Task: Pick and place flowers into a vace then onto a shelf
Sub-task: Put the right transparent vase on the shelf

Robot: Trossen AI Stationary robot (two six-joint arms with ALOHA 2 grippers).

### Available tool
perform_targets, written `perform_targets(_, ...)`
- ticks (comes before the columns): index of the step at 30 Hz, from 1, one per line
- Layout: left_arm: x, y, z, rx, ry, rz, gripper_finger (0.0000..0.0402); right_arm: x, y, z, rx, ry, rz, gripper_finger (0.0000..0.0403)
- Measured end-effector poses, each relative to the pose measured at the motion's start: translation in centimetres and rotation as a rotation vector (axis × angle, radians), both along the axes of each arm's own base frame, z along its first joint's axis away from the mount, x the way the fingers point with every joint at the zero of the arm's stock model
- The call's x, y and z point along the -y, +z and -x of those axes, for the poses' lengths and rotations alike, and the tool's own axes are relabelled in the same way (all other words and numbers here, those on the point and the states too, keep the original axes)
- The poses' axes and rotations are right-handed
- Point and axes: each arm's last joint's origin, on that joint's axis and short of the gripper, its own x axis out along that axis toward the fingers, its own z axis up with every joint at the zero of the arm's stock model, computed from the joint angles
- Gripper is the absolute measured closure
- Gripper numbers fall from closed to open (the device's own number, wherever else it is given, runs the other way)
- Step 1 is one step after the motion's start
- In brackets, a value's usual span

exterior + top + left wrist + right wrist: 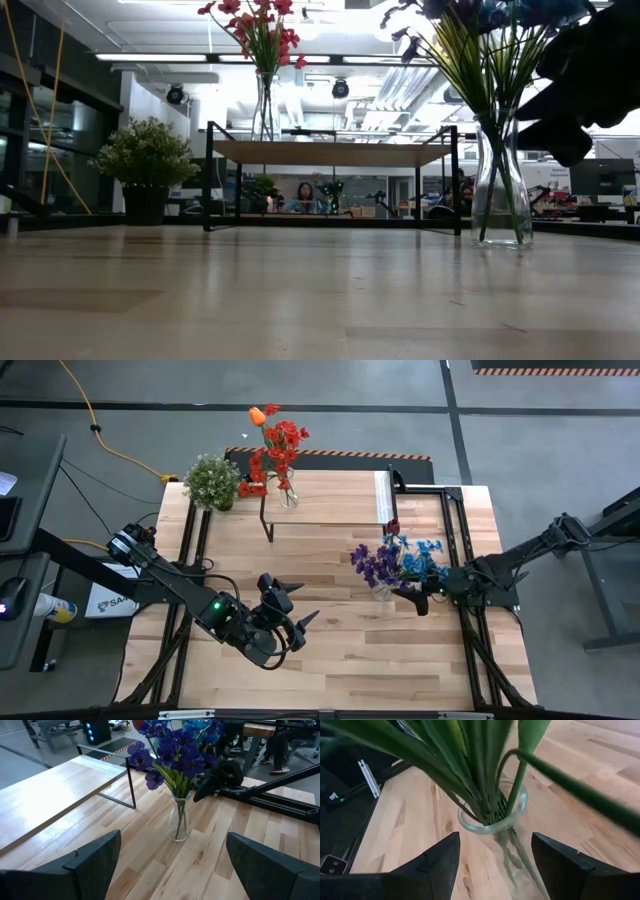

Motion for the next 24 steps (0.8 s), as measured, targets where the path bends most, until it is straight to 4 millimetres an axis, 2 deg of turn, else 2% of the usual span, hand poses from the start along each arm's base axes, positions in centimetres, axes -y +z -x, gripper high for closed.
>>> perform_targets(12, 0.0, 0.0, 0.0, 0.0, 0.001, -0.001, 0.0009, 0.8, 0.0, -0.3, -0.015, 0.01, -0.002, 0.0167)
perform_targets(24, 0.0, 0.0, 0.0, 0.001, 0.003, -0.002, 0.0009, 0.7, -0.4, -1.2, -0.026, 0.016, 0.019, 0.0167)
